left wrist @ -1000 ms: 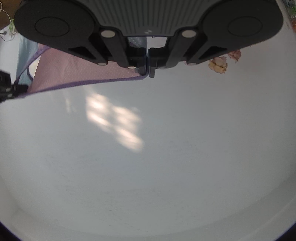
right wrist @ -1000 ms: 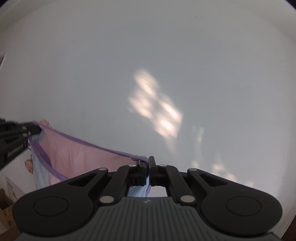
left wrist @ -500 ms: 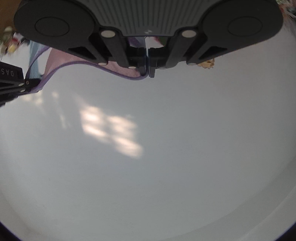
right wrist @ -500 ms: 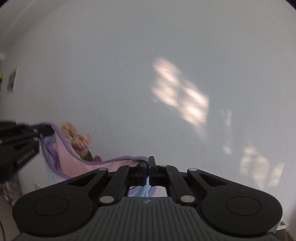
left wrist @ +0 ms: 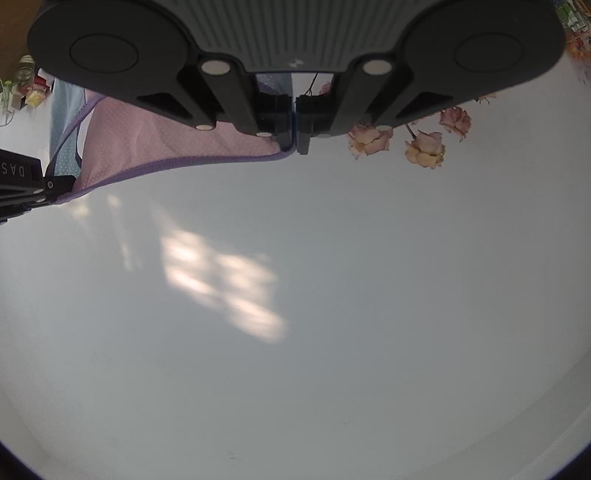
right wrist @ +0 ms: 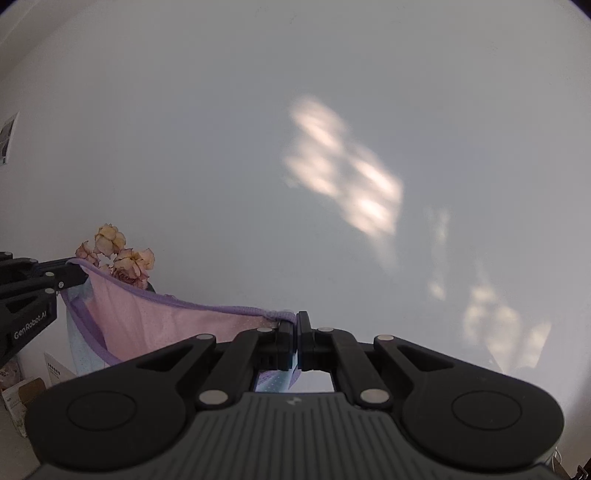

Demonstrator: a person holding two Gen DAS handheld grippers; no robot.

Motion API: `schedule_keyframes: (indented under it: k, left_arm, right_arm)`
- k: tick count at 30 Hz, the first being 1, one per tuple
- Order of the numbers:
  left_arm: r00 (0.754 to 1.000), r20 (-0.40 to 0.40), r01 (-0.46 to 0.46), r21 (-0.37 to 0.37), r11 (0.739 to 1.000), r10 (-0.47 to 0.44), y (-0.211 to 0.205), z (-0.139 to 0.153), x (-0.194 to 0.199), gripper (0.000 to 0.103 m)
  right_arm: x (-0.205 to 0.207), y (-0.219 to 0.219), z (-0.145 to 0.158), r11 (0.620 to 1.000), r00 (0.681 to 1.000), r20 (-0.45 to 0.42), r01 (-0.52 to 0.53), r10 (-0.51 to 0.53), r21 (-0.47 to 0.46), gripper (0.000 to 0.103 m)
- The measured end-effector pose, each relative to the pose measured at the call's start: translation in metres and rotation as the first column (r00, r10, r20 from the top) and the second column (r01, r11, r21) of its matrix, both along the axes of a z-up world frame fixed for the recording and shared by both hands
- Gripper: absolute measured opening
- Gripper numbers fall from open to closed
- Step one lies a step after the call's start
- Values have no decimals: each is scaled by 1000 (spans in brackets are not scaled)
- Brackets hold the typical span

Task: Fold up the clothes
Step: 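Lift the garment high with both tools, holding it spread between them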

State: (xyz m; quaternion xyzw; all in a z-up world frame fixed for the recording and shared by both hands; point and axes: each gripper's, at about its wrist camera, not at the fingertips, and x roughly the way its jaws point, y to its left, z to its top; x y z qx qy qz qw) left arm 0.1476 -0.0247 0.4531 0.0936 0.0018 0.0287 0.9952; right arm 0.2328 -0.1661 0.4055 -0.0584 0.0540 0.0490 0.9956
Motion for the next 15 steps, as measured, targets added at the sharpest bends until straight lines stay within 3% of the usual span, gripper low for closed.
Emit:
schedule_keyframes:
  k: [5,10,15]
  left_arm:
    - [1000,-16,-12,10,1000,12,1,7,21,1]
    - [999,-23,-33,-7,999,33,-3,13,55,1]
    - [997,-15,-77,-64,995,76,3,8,113,1]
  right_arm:
    - [15,0,6,1000,1000,0,9,-9,-5,1]
    - [76,5,8,999,994,-102,40,-37,19,1]
    - [130,20,4,996,993,-81,90,-89,11,1]
